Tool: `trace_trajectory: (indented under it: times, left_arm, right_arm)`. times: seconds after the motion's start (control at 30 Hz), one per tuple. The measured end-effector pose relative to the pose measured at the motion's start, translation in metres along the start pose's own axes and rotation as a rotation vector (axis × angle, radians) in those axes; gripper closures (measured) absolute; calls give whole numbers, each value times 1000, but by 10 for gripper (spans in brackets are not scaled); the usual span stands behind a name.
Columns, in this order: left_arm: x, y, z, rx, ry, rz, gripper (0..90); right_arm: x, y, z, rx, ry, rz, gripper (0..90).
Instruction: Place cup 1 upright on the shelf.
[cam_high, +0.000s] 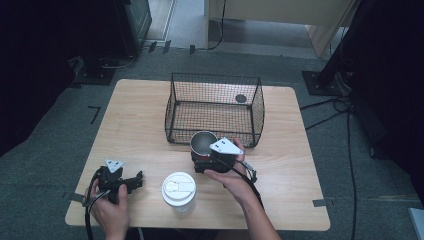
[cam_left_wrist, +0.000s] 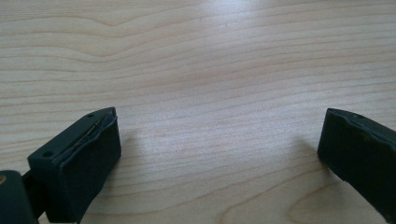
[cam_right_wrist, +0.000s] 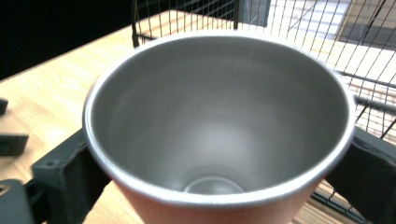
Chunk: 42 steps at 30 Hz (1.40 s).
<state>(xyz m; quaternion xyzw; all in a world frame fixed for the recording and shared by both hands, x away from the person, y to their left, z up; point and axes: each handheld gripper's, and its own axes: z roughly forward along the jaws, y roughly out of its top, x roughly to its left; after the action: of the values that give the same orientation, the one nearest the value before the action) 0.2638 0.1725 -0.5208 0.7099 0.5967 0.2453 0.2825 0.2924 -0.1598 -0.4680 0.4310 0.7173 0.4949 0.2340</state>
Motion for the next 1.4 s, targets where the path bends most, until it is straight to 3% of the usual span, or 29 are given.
trace_trajectory:
  times: [0.2, 0.37, 0.6, 0.97, 1.4]
  left_arm:
    - [0, 0, 0, -1, 0, 0, 0]
    - [0, 0, 0, -1, 0, -1, 0]
    - [0, 0, 0, -1, 0, -1, 0]
    - [0, 0, 0, -1, 0, -1, 0]
    - [0, 0, 0, 1, 0, 0, 0]
  right_arm:
    - [4, 4, 10, -10, -29, 18, 32]
    - [7, 4, 11, -11, -50, -5, 69]
    - [5, 6, 2, 11, -52, -15, 73]
    - [1, 20, -13, -23, -40, -23, 74]
    - [3, 51, -34, -76, -27, -37, 74]
